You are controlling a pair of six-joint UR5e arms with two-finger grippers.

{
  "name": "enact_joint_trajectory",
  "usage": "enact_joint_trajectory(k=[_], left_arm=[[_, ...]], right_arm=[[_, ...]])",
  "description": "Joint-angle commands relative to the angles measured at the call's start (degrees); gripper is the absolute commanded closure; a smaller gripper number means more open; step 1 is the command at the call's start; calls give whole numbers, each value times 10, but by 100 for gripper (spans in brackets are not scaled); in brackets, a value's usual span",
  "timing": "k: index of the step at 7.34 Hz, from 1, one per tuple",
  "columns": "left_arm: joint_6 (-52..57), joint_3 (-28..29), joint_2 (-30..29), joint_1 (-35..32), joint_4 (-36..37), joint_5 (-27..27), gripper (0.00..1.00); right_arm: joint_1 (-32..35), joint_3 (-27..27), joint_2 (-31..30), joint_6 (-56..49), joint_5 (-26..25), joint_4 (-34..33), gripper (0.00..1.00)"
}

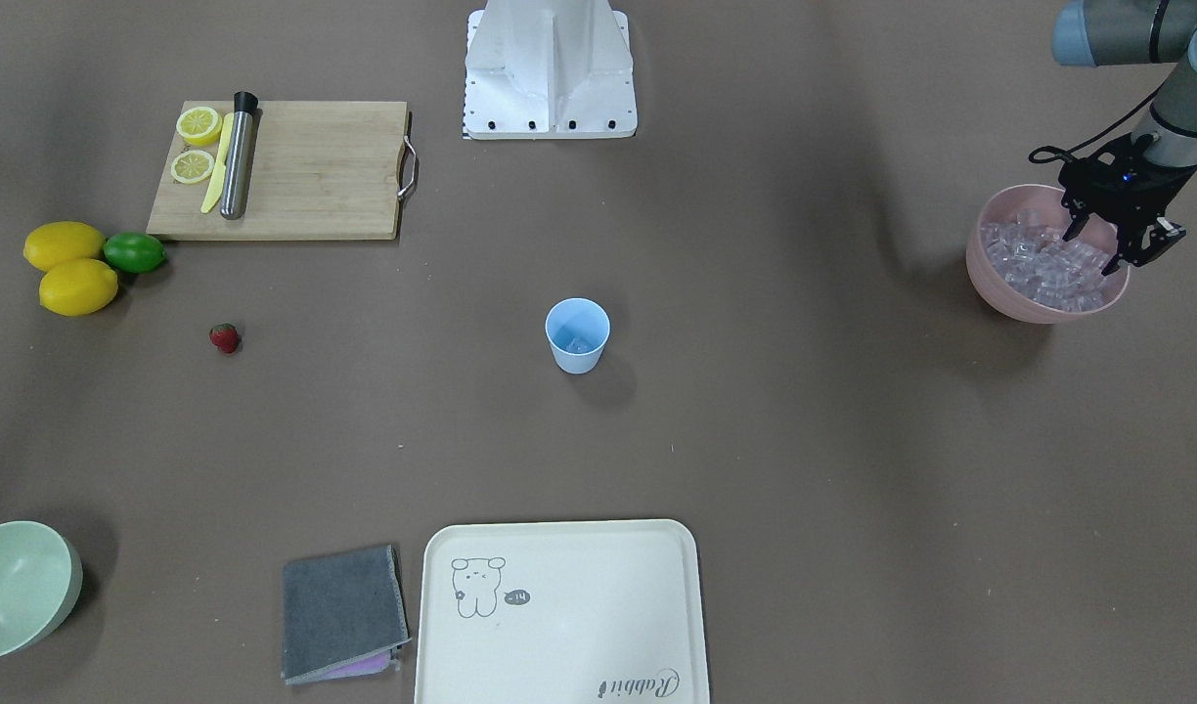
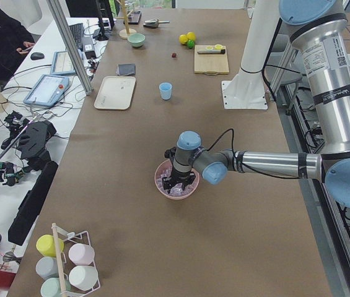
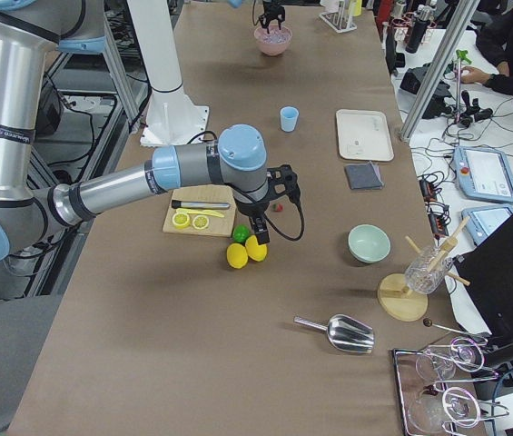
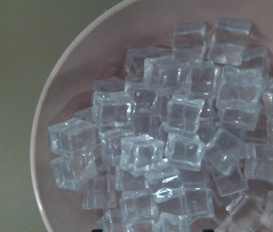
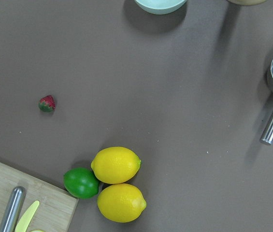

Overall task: Put ice and strawberries in cup
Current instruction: 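Lower the left gripper into the bowl and grasp another ice cube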

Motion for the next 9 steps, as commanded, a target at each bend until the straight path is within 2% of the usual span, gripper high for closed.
enact_joint_trajectory(k=[1,2,4,6,7,8,9], left_arm=[[-11,0,0,1,-1,-2,52],[-12,0,2,3,-1,-3,60],[-13,-1,3,3,-4,-4,100],[-11,-19,2,-3,3,-5,100],[-9,-22,-5,-12,13,-41,100],[-8,-33,-19,-40,52,-87,100],[-9,-56,-65,-78,139,-121,100]], right_arm=[[0,2,-1,1,2,-1,1],[0,2,0,10,12,-1,1],[-2,0,4,38,19,-1,1],[-2,2,5,38,19,-1,1],[-3,2,5,38,19,-1,1],[-3,2,5,38,22,-1,1],[-2,2,2,38,33,-1,1]])
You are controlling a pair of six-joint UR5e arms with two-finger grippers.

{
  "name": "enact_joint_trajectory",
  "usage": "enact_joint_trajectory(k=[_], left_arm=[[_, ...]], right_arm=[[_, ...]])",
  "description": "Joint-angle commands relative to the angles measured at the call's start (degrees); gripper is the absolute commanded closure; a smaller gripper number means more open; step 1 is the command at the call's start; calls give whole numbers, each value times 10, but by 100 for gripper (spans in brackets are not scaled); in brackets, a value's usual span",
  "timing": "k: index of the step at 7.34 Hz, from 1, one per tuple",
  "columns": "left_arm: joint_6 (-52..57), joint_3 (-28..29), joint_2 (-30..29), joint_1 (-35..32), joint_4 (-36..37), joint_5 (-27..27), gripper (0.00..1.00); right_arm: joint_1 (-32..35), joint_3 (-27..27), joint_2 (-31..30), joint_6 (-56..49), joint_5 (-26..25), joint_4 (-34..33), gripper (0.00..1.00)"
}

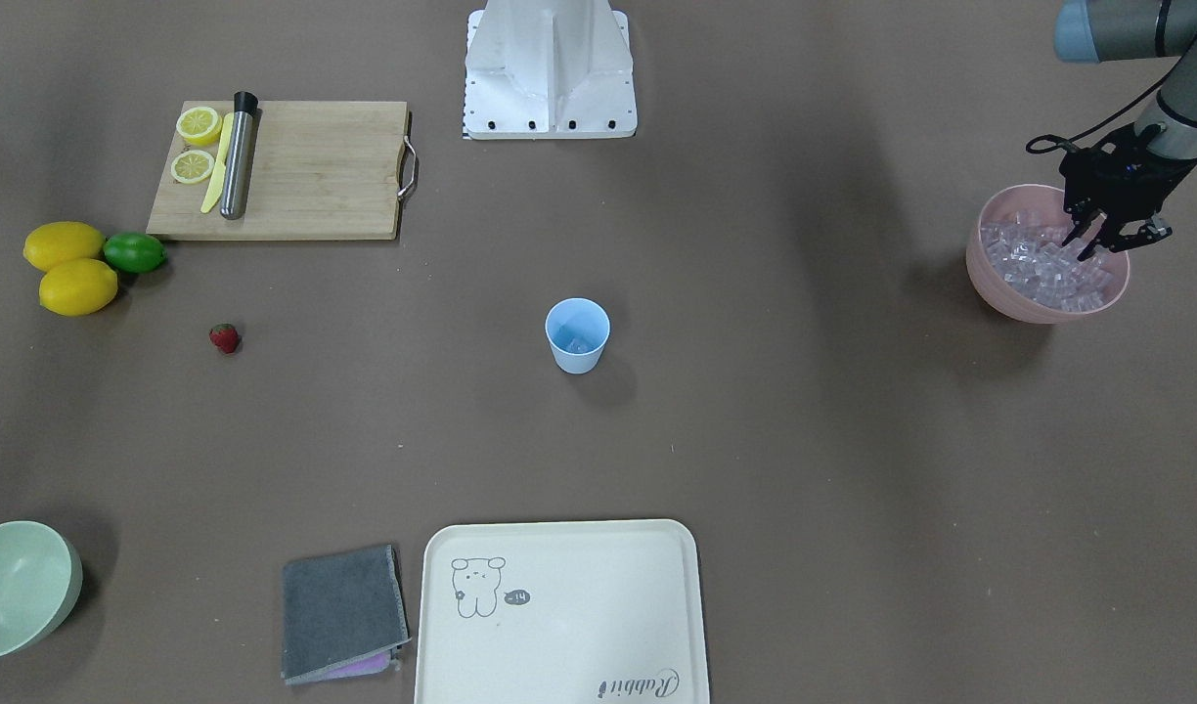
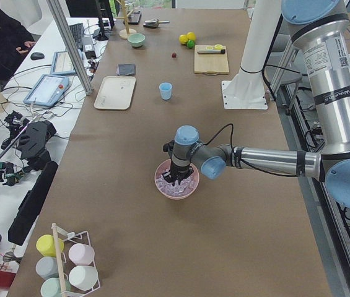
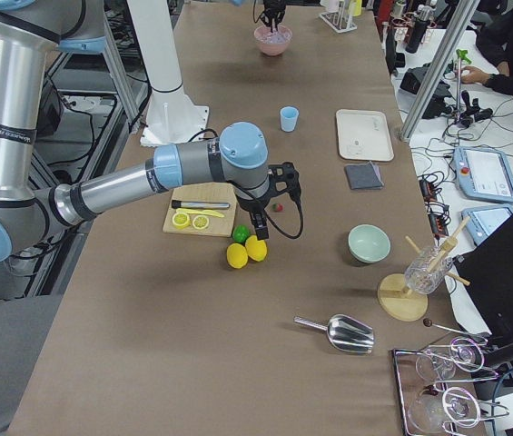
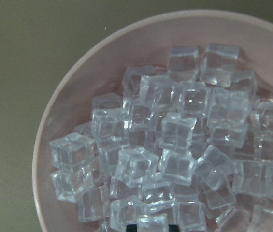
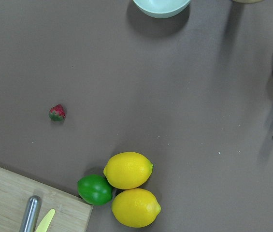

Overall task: Put ice and strawberries in cup
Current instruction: 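Lower the left gripper into the bowl and grasp another ice cube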

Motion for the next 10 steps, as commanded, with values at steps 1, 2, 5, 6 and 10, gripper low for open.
enact_joint_trajectory(k=[1,2,5,6,10], left_arm=[[-12,-41,-100,-50,180,-52,100],[-77,-42,-163,-51,234,-55,100],[-347,-36,-264,-18,253,-59,100],[-425,-28,-298,27,259,-55,100],[-701,7,-431,144,267,-34,100]], right_arm=[[1,1,-4,-1,17,1,1],[1,1,-13,-2,21,2,2],[7,5,-29,-2,12,2,2],[6,3,-28,-3,-13,2,1],[2,-5,-24,-2,-20,0,0]])
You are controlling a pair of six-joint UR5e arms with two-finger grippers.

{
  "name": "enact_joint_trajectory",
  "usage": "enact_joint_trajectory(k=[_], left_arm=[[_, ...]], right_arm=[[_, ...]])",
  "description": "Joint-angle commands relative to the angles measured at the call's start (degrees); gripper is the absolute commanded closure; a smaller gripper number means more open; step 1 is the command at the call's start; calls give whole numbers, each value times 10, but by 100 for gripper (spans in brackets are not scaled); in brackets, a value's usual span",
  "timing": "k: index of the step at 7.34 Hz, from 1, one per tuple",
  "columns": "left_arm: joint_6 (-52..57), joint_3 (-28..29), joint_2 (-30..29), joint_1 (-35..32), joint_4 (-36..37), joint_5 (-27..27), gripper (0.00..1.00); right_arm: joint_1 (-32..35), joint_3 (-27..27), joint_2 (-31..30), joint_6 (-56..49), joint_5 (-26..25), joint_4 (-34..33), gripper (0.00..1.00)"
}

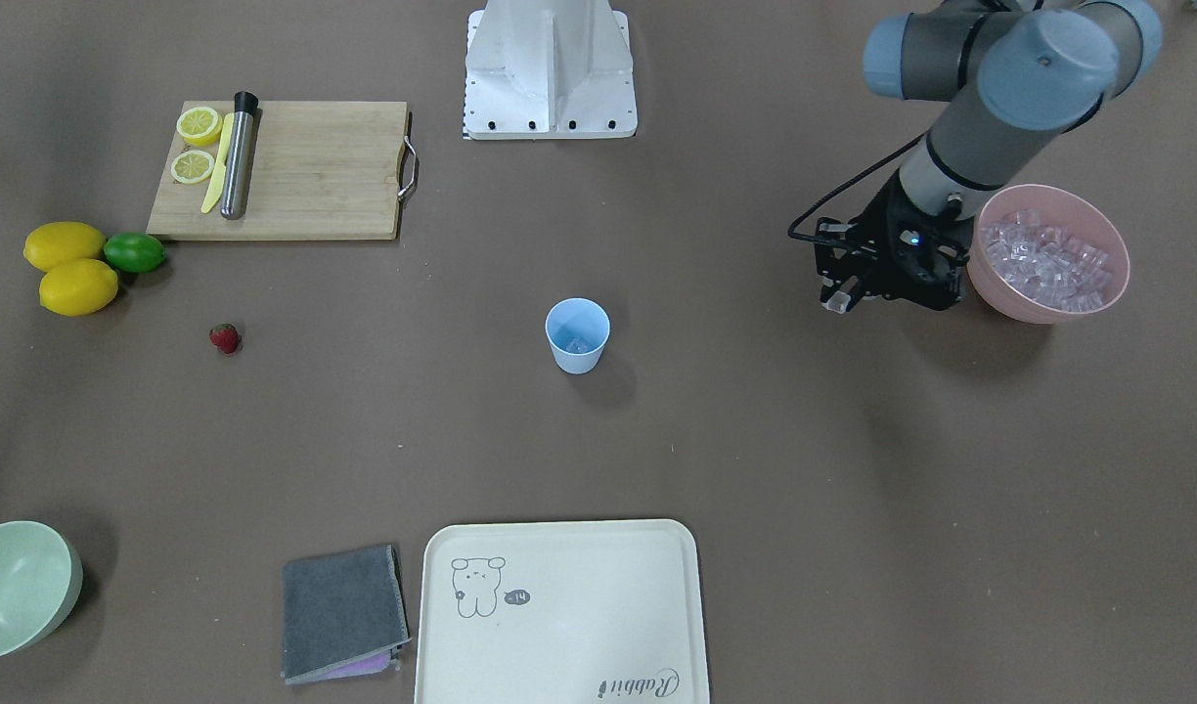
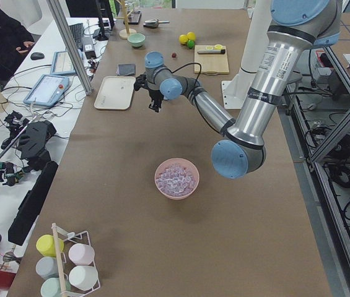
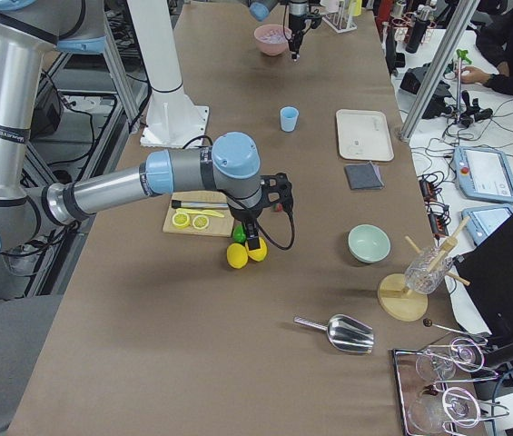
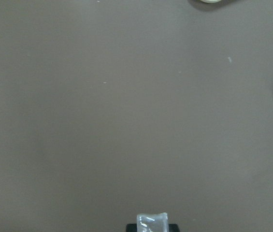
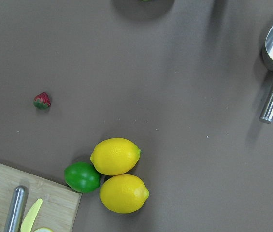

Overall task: Put ice and strawberries in cup
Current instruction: 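Carry the ice cube with the left gripper over the cup and release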

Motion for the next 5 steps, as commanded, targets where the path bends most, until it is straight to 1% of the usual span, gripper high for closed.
enact_joint_trajectory(k=[1,2,3,4,5], left_arm=[[-133,8,-78,77,23,43,100],[-160,8,-109,98,49,67,100],[-181,11,-126,112,64,70,100],[-182,11,-128,112,67,76,100],[-183,14,-129,123,68,86,100]], right_arm=[[-2,-7,2,6,-2,-2,0],[-2,-9,2,6,-4,-1,0],[-2,-7,1,3,-10,0,0],[-2,-6,1,2,-24,1,0],[-2,-6,1,2,-26,0,0]])
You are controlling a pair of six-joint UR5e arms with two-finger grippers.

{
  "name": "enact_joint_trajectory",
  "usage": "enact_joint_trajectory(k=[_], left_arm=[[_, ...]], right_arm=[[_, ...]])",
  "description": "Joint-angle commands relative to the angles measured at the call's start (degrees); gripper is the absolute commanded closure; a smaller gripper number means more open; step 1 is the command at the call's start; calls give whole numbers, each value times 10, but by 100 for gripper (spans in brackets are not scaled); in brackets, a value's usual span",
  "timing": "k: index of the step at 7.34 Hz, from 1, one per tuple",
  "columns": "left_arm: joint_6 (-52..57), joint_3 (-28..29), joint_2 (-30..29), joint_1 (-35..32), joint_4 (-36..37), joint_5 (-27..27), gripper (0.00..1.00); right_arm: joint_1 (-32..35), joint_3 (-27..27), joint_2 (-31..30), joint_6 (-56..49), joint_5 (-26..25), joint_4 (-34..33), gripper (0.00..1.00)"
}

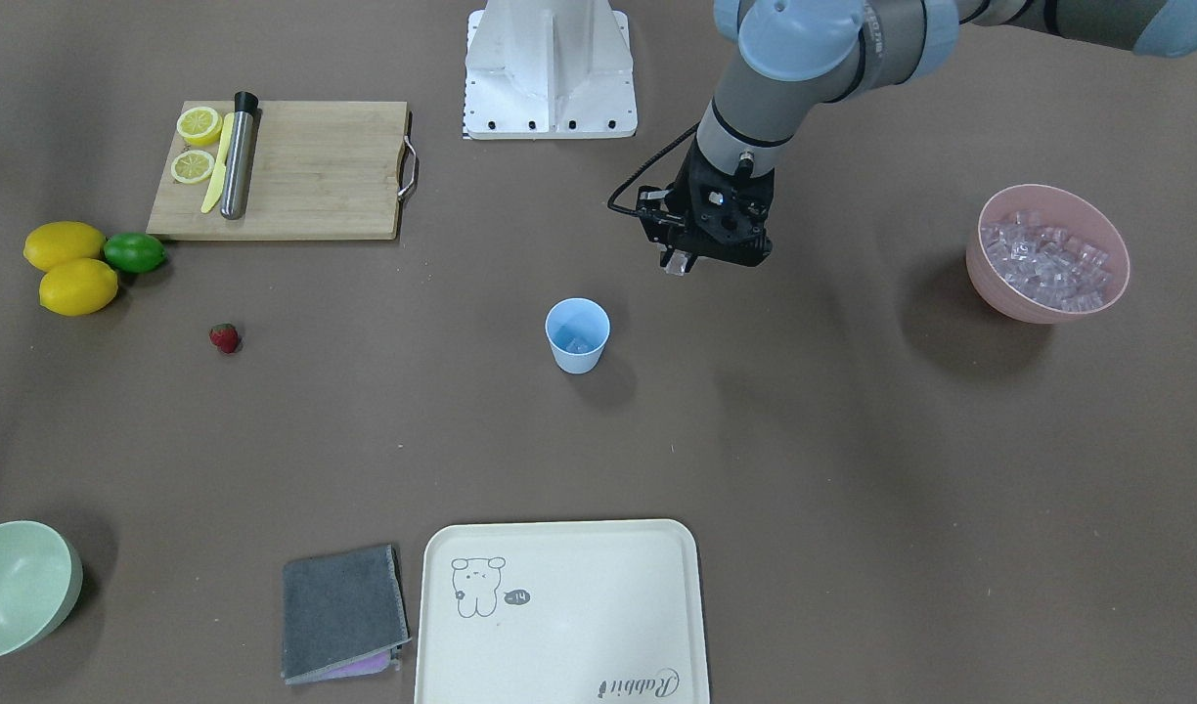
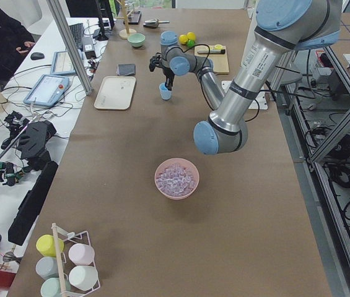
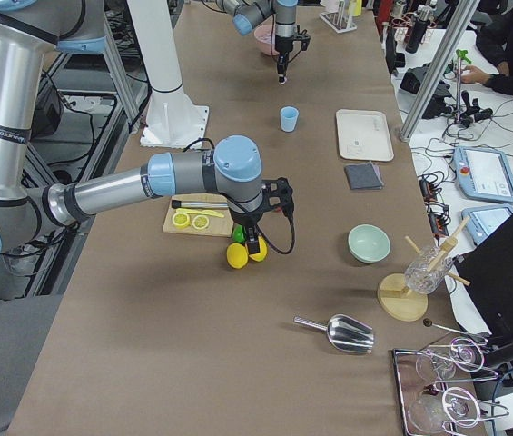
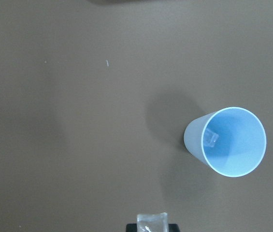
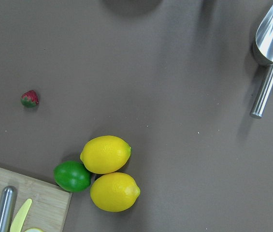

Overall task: Put ice and strawberries in cup
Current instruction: 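Carry the ice cube with the left gripper over the cup and release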

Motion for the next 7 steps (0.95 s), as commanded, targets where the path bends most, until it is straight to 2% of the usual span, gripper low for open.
enact_joint_trajectory(k=[1,3,5,7], left_arm=[[-15,5,-10,29,4,32,100],[-60,55,-69,48,3,43,100],[-60,121,-120,54,-3,72,100],[-60,160,-120,47,-55,72,100]], right_arm=[[0,0,-1,-1,-8,0,0],[0,-1,-2,-1,-12,0,0],[0,0,-4,-1,-12,0,0],[2,0,-4,-1,-12,0,0]])
